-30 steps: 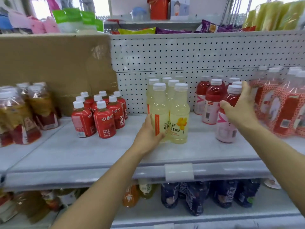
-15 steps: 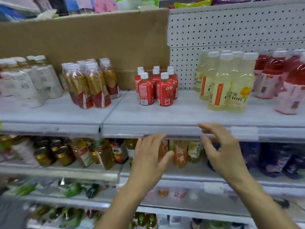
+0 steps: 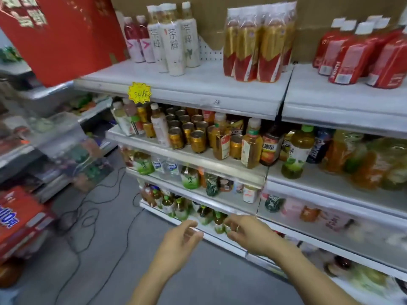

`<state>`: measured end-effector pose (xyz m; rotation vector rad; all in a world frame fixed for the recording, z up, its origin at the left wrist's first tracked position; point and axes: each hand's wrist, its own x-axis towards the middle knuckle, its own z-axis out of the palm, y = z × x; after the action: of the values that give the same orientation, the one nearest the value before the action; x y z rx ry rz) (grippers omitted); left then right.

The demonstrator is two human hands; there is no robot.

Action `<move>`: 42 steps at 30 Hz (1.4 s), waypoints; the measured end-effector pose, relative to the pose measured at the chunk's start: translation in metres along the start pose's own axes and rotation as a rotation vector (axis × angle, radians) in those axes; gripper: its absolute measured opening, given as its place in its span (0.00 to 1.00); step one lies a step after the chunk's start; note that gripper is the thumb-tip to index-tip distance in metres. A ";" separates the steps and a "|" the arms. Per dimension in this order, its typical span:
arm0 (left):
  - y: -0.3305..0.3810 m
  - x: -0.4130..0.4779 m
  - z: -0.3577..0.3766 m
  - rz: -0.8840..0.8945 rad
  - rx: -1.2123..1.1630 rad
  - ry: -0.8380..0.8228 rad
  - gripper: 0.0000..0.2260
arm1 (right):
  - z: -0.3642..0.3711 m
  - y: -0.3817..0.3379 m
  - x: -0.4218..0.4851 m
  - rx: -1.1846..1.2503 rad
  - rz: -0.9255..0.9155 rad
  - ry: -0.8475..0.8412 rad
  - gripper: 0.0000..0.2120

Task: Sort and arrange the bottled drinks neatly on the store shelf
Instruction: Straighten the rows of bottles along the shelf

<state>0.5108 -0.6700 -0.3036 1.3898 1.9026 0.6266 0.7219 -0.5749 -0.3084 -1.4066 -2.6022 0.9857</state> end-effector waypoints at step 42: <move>0.074 0.506 -0.500 0.714 -0.136 0.076 0.12 | -0.269 -0.325 0.488 0.401 -0.180 0.916 0.10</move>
<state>0.0787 -0.1586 -0.0521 1.9744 1.3476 1.1302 0.2725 -0.1930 -0.0479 -1.1139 -1.7055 0.5769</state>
